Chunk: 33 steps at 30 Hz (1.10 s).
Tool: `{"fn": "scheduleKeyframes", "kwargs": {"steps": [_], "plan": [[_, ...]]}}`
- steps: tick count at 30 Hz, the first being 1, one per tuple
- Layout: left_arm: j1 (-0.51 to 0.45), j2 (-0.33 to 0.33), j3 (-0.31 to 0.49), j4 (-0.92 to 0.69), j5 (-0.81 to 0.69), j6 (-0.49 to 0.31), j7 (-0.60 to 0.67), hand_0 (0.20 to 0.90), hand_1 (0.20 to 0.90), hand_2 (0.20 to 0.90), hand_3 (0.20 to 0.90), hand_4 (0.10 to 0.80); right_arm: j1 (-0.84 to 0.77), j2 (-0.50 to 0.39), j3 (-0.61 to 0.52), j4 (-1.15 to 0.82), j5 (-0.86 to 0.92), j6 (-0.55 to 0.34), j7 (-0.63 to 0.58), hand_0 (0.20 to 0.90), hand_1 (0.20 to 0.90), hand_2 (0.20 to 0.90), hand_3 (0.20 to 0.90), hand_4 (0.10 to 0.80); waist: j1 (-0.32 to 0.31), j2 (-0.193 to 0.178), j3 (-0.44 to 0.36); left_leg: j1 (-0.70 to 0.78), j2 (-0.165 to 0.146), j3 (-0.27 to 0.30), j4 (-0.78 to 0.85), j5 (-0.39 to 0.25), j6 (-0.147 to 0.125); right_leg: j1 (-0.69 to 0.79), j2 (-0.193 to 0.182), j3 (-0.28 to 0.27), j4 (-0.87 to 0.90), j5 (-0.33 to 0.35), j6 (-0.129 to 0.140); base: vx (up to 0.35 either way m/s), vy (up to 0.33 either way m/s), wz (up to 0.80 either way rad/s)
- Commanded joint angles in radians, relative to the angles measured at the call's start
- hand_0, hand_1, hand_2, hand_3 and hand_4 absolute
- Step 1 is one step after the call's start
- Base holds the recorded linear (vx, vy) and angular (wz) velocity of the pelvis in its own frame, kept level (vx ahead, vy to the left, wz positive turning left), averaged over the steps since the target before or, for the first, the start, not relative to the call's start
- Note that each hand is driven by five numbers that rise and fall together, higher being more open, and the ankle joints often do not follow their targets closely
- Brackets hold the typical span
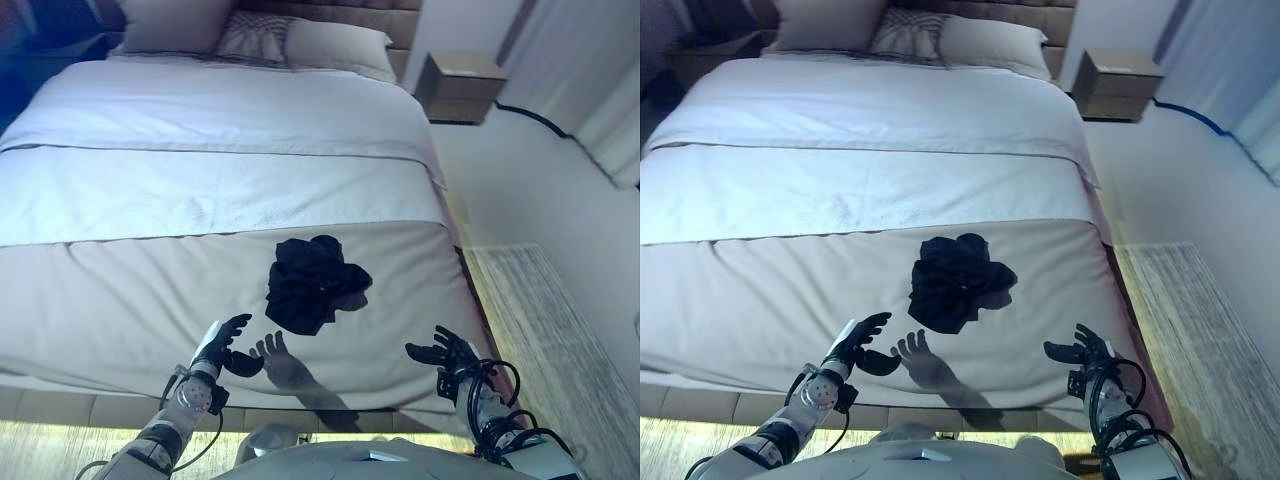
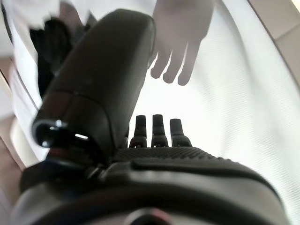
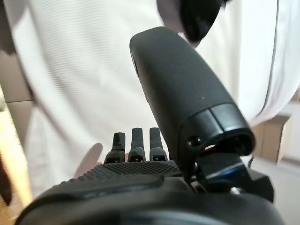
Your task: Pick up the clothes from the bed and place them into the basket
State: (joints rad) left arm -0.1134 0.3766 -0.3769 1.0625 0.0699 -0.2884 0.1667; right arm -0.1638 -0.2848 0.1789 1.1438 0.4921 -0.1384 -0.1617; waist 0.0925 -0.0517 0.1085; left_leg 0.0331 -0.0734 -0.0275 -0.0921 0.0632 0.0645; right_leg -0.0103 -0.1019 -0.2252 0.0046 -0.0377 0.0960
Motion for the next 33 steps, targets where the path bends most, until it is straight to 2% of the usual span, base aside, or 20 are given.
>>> {"fn": "scheduleKeyframes", "kwargs": {"steps": [1,3,5,7,8,9,10,12,13,15,17,18,19,21,23,24,27,30,33], "plan": [[-0.004,0.008,-0.015,-0.018,0.006,-0.059,0.051,0.900,0.900,0.900,0.900,0.800,-0.072,-0.076,-0.052,-0.026,0.025,-0.070,0.035,0.900,0.900,0.900,0.900,0.800,0.040,-0.038,0.001,-0.019,0.107,0.145,0.014,-0.028,-0.073,0.039,0.034,-0.027,0.045,0.044,-0.001,0.103,-0.169,1.23],[0.020,-0.004,-0.003,-0.015,0.021,-0.061,0.052,0.900,0.900,0.900,0.900,0.800,-0.067,-0.081,-0.051,-0.032,-0.014,-0.076,0.028,0.900,0.900,0.900,0.900,0.800,0.044,-0.051,-0.003,-0.016,0.115,0.175,0.031,-0.027,-0.085,0.059,0.040,-0.038,0.026,0.043,-0.009,0.107,-0.093,0.54],[0.030,-0.013,0.010,-0.023,0.041,-0.069,0.016,0.900,0.900,0.900,0.900,0.800,-0.062,-0.100,-0.047,-0.061,-0.131,-0.056,-0.019,0.900,0.900,0.900,0.900,0.800,0.029,-0.069,0.008,-0.061,0.174,0.319,0.125,-0.021,-0.120,0.081,0.031,-0.087,0.018,0.036,-0.019,0.049,-0.024,0.53],[0.034,-0.019,0.011,-0.027,0.044,-0.077,-0.015,0.900,0.900,0.900,0.900,0.800,-0.067,-0.132,-0.046,-0.078,-0.175,-0.040,-0.050,0.900,0.900,0.900,0.900,0.800,0.027,-0.069,0.023,-0.093,0.230,0.368,0.142,0.005,-0.148,0.101,0.020,-0.123,0.020,0.024,-0.021,0.022,0.084,0.90],[0.044,-0.021,0.008,-0.026,0.050,-0.083,-0.019,0.900,0.900,0.900,0.900,0.800,-0.080,-0.155,-0.041,-0.070,-0.240,-0.031,-0.060,0.900,0.900,0.900,0.900,0.800,0.037,-0.064,0.031,-0.099,0.239,0.361,0.124,0.025,-0.155,0.115,0.015,-0.130,0.017,0.022,-0.018,0.058,0.108,0.90],[0.047,-0.022,0.008,-0.025,0.050,-0.083,-0.018,0.900,0.900,0.900,0.900,0.800,-0.083,-0.160,-0.039,-0.068,-0.258,-0.031,-0.063,0.900,0.900,0.900,0.900,0.800,0.039,-0.063,0.033,-0.098,0.240,0.358,0.120,0.029,-0.156,0.118,0.013,-0.131,0.015,0.022,-0.018,0.109,0.148,0.66],[0.070,-0.024,0.013,-0.024,0.056,-0.099,-0.008,0.900,0.900,0.900,0.900,0.800,-0.109,-0.181,-0.013,-0.061,-0.305,-0.038,-0.055,0.900,0.900,0.900,0.900,0.800,0.060,-0.056,0.036,-0.100,0.224,0.324,0.089,0.038,-0.151,0.126,0.012,-0.125,0.006,0.019,-0.018,0.107,0.168,0.45],[0.091,-0.014,0.011,-0.029,0.076,-0.129,-0.016,0.900,0.900,0.900,0.900,0.800,-0.142,-0.214,0.042,-0.068,-0.440,-0.015,-0.075,0.900,0.900,0.900,0.900,0.800,0.080,-0.049,0.029,-0.085,0.211,0.312,0.046,0.047,-0.145,0.128,0.003,-0.138,0.004,0.020,-0.014,0.108,0.176,0.32],[0.091,-0.014,0.012,-0.029,0.076,-0.129,-0.016,0.900,0.900,0.900,0.900,0.800,-0.142,-0.213,0.042,-0.068,-0.440,-0.015,-0.076,0.900,0.900,0.900,0.900,0.800,0.079,-0.049,0.029,-0.084,0.211,0.312,0.046,0.047,-0.145,0.128,0.003,-0.138,0.004,0.020,-0.014,0.100,0.145,0.16],[0.097,0.010,-0.001,-0.051,0.100,-0.136,-0.029,0.900,0.900,0.900,0.900,0.800,-0.162,-0.234,0.094,-0.077,-0.574,0.017,-0.123,0.900,0.900,0.900,0.900,0.800,0.091,-0.046,0.026,-0.071,0.187,0.294,0.041,0.027,-0.127,0.122,-0.014,-0.138,0.031,0.012,-0.003,0.087,0.132,0.04],[0.096,0.040,-0.017,-0.077,0.096,-0.123,-0.038,0.900,0.900,0.900,0.900,0.800,-0.177,-0.238,0.137,-0.082,-0.663,0.041,-0.167,0.900,0.900,0.900,0.900,0.800,0.095,-0.043,0.028,-0.059,0.158,0.291,0.039,0.009,-0.101,0.102,-0.033,-0.137,0.108,0.012,0.018,0.096,0.133,0.02],[0.090,0.066,-0.024,-0.096,0.082,-0.106,-0.040,0.900,0.900,0.900,0.900,0.800,-0.187,-0.235,0.162,-0.087,-0.723,0.066,-0.201,0.900,0.900,0.900,0.900,0.800,0.097,-0.042,0.039,-0.055,0.140,0.283,0.041,-0.002,-0.082,0.058,-0.068,-0.134,0.209,0.058,0.045,0.101,0.123,0.01],[0.085,0.079,-0.028,-0.101,0.065,-0.101,-0.040,0.900,0.900,0.900,0.900,0.800,-0.195,-0.230,0.177,-0.089,-0.737,0.075,-0.218,0.900,0.900,0.900,0.900,0.800,0.094,-0.034,0.047,-0.051,0.137,0.277,0.039,-0.011,-0.073,0.013,-0.086,-0.122,0.281,0.087,0.060,0.070,0.092,0.05],[0.070,0.100,-0.035,-0.104,0.033,-0.095,-0.033,0.900,0.900,0.900,0.900,0.800,-0.227,-0.226,0.201,-0.086,-0.776,0.098,-0.244,0.900,0.900,0.900,0.900,0.800,0.082,-0.021,0.071,-0.042,0.140,0.259,0.030,-0.023,-0.072,-0.064,-0.088,-0.106,0.322,0.107,0.066,0.010,-0.022,0.08],[0.014,0.132,-0.054,-0.107,-0.031,-0.083,-0.015,0.900,0.900,0.900,0.900,0.800,-0.329,-0.218,0.262,-0.077,-0.776,0.138,-0.259,0.900,0.900,0.900,0.900,0.800,0.070,-0.020,0.129,-0.053,0.146,0.238,0.028,-0.033,-0.086,-0.146,-0.073,-0.112,0.258,0.114,0.065,-0.147,-0.201,0.10],[-0.040,0.148,-0.060,-0.101,-0.091,-0.077,-0.007,0.900,0.900,0.900,0.900,0.800,-0.403,-0.220,0.297,-0.061,-0.810,0.151,-0.274,0.900,0.900,0.900,0.900,0.800,0.074,-0.023,0.162,-0.092,0.156,0.239,0.042,-0.027,-0.093,-0.155,-0.066,-0.110,0.223,0.088,0.056,-0.301,-0.271,0.29],[-0.113,0.138,-0.055,-0.104,-0.125,-0.067,0.013,0.900,0.900,0.900,0.900,0.800,-0.545,-0.255,0.334,-0.033,-0.847,0.175,-0.281,0.900,0.900,0.900,0.900,0.800,0.098,-0.030,0.211,-0.205,0.164,0.226,0.084,-0.007,-0.096,-0.179,-0.035,-0.118,0.168,0.076,0.032,-0.213,-0.202,0.43],[-0.123,0.137,-0.062,-0.125,-0.096,-0.073,0.024,0.900,0.900,0.900,0.900,0.800,-0.634,-0.305,0.353,-0.016,-0.845,0.197,-0.306,0.900,0.900,0.900,0.900,0.800,0.125,-0.029,0.248,-0.289,0.162,0.204,0.109,0.014,-0.106,-0.220,-0.023,-0.125,0.150,0.090,0.018,-0.102,-0.157,0.27],[-0.093,0.144,-0.065,-0.145,-0.108,-0.067,0.049,0.900,0.900,0.900,0.900,0.800,-0.688,-0.346,0.355,-0.006,-0.860,0.232,-0.353,0.900,0.900,0.900,0.900,0.800,0.148,-0.017,0.261,-0.333,0.163,0.176,0.125,0.024,-0.113,-0.244,-0.017,-0.134,0.153,0.085,0.004,0.062,-0.084,0.06]]}}
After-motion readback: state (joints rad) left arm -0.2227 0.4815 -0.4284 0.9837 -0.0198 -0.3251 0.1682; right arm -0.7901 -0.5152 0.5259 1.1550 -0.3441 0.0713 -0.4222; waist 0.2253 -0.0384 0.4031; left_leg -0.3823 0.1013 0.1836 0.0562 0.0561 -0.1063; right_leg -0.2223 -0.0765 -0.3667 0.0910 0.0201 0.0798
